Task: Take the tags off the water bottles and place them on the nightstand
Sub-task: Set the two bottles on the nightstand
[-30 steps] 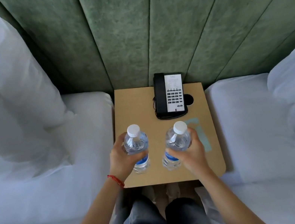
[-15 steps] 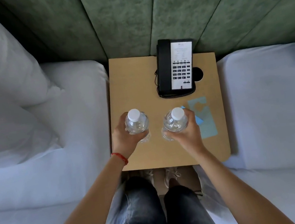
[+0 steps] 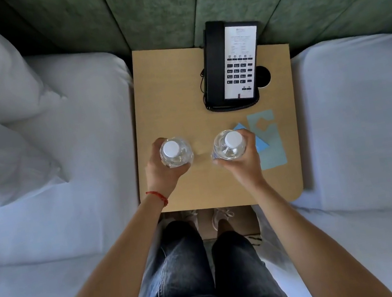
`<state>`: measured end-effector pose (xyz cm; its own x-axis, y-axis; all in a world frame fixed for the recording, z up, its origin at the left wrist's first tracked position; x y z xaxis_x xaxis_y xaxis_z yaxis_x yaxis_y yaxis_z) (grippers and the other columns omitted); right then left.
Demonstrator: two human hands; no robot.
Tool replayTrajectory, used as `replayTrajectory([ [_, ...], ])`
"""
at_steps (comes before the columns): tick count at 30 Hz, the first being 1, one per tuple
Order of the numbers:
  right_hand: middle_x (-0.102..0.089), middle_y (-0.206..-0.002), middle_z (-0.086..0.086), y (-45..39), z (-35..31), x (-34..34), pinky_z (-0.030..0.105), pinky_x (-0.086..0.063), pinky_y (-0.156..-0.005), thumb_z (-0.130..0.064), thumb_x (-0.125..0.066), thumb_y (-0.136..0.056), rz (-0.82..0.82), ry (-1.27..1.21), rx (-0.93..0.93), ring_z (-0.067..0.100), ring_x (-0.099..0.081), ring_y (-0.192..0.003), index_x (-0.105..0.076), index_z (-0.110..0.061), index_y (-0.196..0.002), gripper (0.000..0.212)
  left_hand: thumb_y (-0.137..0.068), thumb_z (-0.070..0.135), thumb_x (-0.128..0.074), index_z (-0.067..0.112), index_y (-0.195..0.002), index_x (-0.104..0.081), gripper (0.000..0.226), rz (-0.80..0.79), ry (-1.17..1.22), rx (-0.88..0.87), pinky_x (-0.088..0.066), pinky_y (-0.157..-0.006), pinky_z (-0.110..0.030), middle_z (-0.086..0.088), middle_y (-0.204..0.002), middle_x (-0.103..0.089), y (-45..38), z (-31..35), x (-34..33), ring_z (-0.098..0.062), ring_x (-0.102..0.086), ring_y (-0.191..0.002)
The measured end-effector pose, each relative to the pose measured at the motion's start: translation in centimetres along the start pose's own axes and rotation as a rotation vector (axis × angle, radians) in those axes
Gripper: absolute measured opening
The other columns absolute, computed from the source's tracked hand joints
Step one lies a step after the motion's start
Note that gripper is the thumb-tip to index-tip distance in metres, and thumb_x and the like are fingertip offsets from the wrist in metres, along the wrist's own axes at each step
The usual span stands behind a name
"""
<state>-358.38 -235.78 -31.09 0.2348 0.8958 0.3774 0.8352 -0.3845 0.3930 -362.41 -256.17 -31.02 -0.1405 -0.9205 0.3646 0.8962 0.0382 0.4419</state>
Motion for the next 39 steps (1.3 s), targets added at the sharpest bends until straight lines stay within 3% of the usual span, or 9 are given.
replayTrajectory([
  [5,-0.052,-0.116,0.0,0.5,0.8,0.0,0.023,-0.042,-0.088,-0.011,-0.086,-0.055,0.002,0.01,-0.001,0.018,-0.053,-0.106,-0.038,-0.023,-0.115,0.077,-0.058,0.008,-0.083,0.024,-0.114,-0.047,0.069,-0.021,0.001,-0.01,-0.044,-0.069,-0.004,0.02,-0.097,-0.056,0.4,-0.7,0.1,0.0,-0.056,-0.089],
  [10,-0.048,-0.117,-0.007,1.1,1.1,0.4,0.026,-0.04,-0.093,-0.013,-0.086,-0.057,-0.025,0.059,-0.015,0.016,-0.051,-0.11,-0.036,-0.015,-0.123,0.083,-0.056,0.002,-0.083,0.017,-0.12,-0.046,0.075,-0.094,-0.033,-0.062,-0.052,-0.085,-0.041,0.007,-0.103,-0.057,1.0,-0.3,-0.4,-0.018,-0.055,-0.1],
  [14,-0.047,-0.108,-0.02,1.8,1.2,0.9,0.009,-0.034,-0.081,-0.014,-0.085,-0.059,-0.048,0.096,-0.024,0.012,-0.049,-0.105,-0.035,-0.015,-0.122,0.081,-0.057,0.003,-0.083,0.017,-0.122,-0.044,0.077,-0.109,-0.021,-0.045,-0.049,-0.091,-0.046,0.0,-0.112,-0.057,1.4,-0.3,-0.5,-0.021,-0.054,-0.106],
  [21,-0.045,-0.106,-0.026,3.2,0.8,0.9,0.002,-0.031,-0.076,-0.012,-0.082,-0.064,-0.009,0.073,-0.04,0.008,-0.047,-0.104,-0.034,-0.016,-0.129,0.08,-0.067,0.01,-0.079,0.021,-0.137,-0.035,0.084,-0.141,-0.025,0.016,-0.041,-0.103,-0.047,-0.006,-0.133,-0.051,2.2,-0.3,-0.1,-0.024,-0.045,-0.123],
  [25,-0.044,-0.128,-0.012,3.9,0.2,1.2,0.025,-0.035,-0.101,-0.014,-0.078,-0.07,-0.038,0.077,-0.006,0.014,-0.045,-0.122,-0.033,-0.016,-0.135,0.08,-0.073,0.016,-0.076,0.022,-0.141,-0.031,0.082,-0.13,-0.059,0.044,-0.037,-0.106,-0.047,-0.003,-0.142,-0.043,3.4,-0.3,0.5,-0.021,-0.039,-0.131],
  [28,-0.045,-0.137,-0.001,4.4,-0.2,2.0,0.037,-0.036,-0.107,-0.017,-0.076,-0.074,-0.048,0.087,0.018,0.019,-0.045,-0.127,-0.034,-0.017,-0.136,0.075,-0.077,0.02,-0.072,0.019,-0.139,-0.034,0.073,-0.08,-0.084,0.041,-0.039,-0.104,-0.043,-0.004,-0.14,-0.046,4.8,0.1,0.7,-0.021,-0.042,-0.128],
  [32,-0.049,-0.13,-0.003,5.2,-0.9,3.3,0.032,-0.038,-0.101,-0.023,-0.073,-0.077,-0.072,0.141,0.079,0.018,-0.047,-0.121,-0.038,-0.015,-0.134,0.068,-0.081,0.026,-0.067,0.014,-0.137,-0.039,0.063,0.052,-0.187,0.008,-0.036,-0.091,-0.023,-0.008,-0.136,-0.05,7.1,1.0,0.5,-0.026,-0.05,-0.12],
  [35,-0.05,-0.134,0.005,5.3,-1.6,4.3,0.031,-0.038,-0.101,-0.026,-0.07,-0.08,-0.112,0.22,0.152,0.02,-0.047,-0.123,-0.043,-0.01,-0.131,0.06,-0.083,0.025,-0.066,0.011,-0.132,-0.044,0.056,0.141,-0.232,-0.037,-0.035,-0.082,-0.021,-0.01,-0.132,-0.053,8.6,2.1,0.2,-0.03,-0.055,-0.11],
  [39,-0.053,-0.13,0.007,5.3,-3.2,5.5,0.01,-0.028,-0.092,-0.021,-0.069,-0.082,-0.209,0.298,0.299,0.02,-0.047,-0.122,-0.047,-0.008,-0.126,0.051,-0.084,0.022,-0.064,0.007,-0.127,-0.049,0.048,0.294,-0.259,-0.087,-0.033,-0.086,-0.02,-0.01,-0.131,-0.054,11.1,3.5,0.0,-0.028,-0.054,-0.114],
])
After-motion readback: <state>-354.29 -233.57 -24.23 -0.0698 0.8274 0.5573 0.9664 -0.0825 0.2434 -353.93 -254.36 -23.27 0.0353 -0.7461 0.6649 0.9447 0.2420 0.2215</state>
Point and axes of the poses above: each hand's wrist, its own y-axis away from the middle knuckle, its own x-axis out of the back of the hand, z = x × y, the point moved 4 cm from there along -y, towards the middle knuckle
